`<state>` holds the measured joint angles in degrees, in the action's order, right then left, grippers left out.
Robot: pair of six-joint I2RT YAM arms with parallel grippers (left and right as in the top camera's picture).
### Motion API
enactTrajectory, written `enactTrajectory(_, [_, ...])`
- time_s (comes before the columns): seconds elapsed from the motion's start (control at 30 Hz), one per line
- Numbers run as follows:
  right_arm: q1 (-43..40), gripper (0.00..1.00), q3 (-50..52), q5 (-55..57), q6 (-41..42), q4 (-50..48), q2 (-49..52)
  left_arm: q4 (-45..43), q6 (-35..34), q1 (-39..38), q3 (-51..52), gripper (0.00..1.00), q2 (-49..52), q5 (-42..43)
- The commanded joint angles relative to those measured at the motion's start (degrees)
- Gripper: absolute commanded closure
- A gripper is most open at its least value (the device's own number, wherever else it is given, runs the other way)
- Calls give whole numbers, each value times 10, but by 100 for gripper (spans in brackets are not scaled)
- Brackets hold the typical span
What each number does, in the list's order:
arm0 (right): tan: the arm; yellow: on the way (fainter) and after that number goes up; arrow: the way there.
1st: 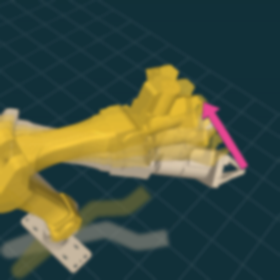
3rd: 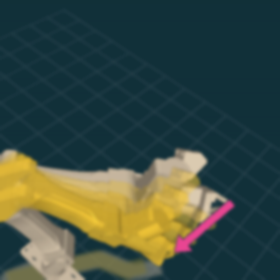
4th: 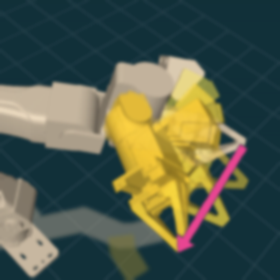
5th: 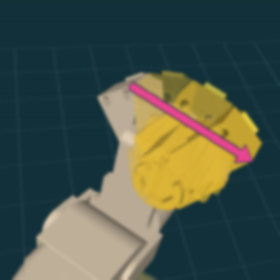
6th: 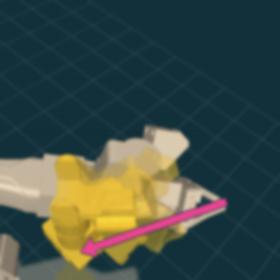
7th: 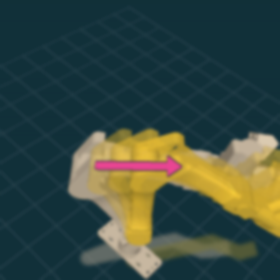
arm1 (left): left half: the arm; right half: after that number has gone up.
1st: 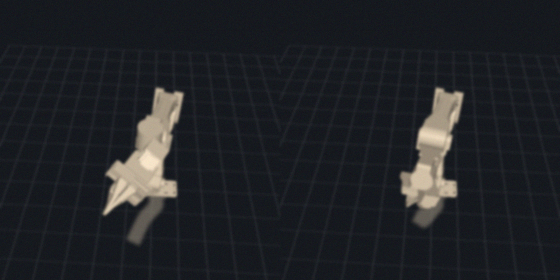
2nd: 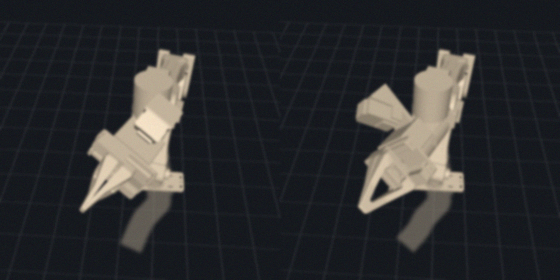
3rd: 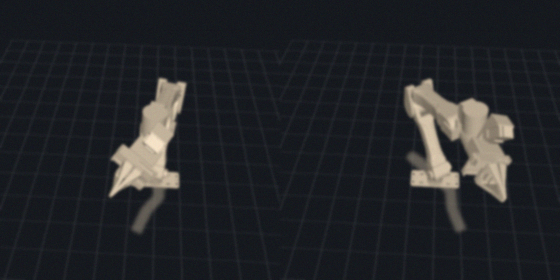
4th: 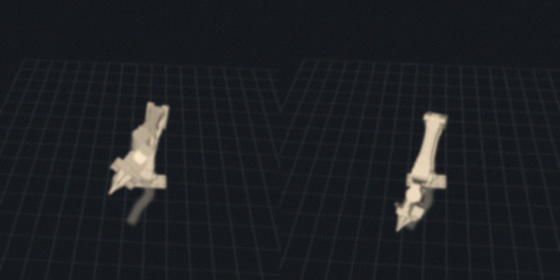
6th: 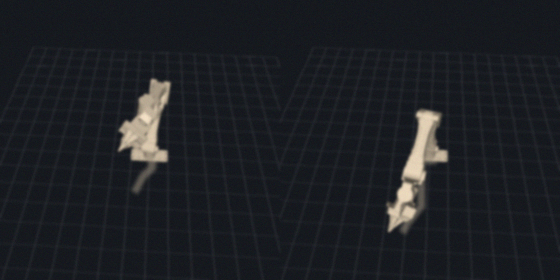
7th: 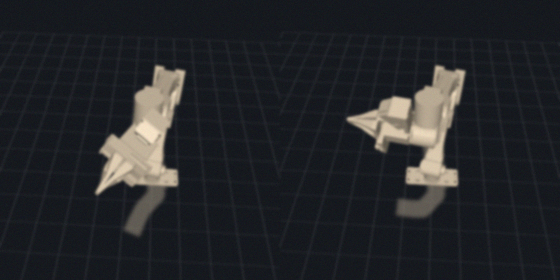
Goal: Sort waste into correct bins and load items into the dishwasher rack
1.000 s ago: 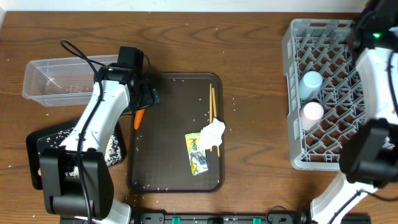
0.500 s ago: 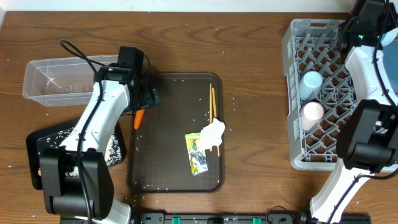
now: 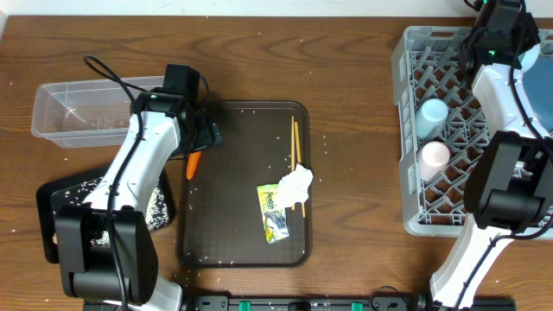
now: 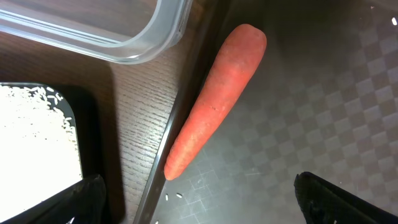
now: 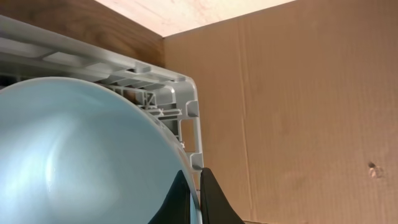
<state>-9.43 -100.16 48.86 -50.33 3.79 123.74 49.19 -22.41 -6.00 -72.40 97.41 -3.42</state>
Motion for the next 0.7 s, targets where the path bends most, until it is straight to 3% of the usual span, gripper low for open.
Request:
enactTrajectory(0.0, [13, 99, -2, 2, 10, 2, 23, 2, 7, 2, 1, 2, -4, -7])
enactTrajectory(0.67, [78, 99, 7, -7, 10, 34, 40, 2, 7, 2, 1, 2, -4, -7])
